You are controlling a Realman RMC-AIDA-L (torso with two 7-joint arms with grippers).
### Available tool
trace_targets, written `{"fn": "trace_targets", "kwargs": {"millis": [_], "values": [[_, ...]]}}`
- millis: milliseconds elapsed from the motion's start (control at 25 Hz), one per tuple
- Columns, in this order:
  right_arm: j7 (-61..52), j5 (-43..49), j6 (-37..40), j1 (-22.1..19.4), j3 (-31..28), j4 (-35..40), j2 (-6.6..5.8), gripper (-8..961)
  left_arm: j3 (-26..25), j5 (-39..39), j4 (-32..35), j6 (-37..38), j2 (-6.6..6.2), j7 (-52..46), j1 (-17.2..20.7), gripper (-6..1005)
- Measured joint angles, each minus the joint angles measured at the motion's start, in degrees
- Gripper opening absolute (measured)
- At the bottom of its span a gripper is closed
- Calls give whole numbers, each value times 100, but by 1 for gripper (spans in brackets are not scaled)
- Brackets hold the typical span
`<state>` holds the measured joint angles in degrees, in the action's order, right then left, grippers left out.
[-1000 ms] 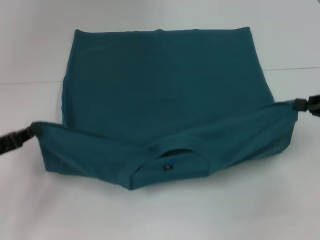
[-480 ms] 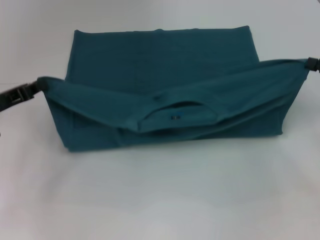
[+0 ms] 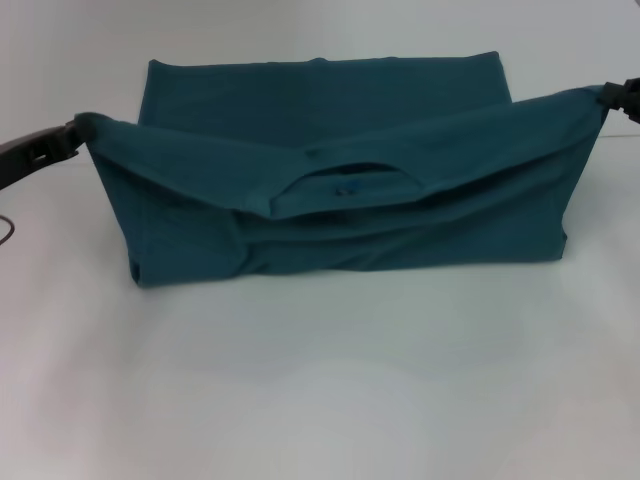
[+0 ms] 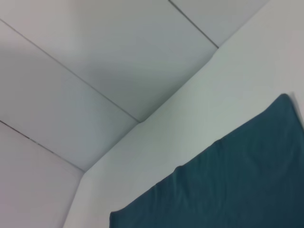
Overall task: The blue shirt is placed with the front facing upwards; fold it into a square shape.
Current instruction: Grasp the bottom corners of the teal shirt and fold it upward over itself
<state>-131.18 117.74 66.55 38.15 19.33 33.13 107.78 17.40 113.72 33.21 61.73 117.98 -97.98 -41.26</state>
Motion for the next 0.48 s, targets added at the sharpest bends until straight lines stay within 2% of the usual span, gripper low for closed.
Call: {"fn": "trace_targets", "kwargs": {"millis": [240, 480], "values": [[182, -115, -394, 128, 6, -69, 40, 19, -2, -350, -348, -484, -33, 756, -269, 0], [266, -182, -684, 225, 31, -156, 50, 19, 14, -387, -451, -887, -61, 1166, -540, 0]]}}
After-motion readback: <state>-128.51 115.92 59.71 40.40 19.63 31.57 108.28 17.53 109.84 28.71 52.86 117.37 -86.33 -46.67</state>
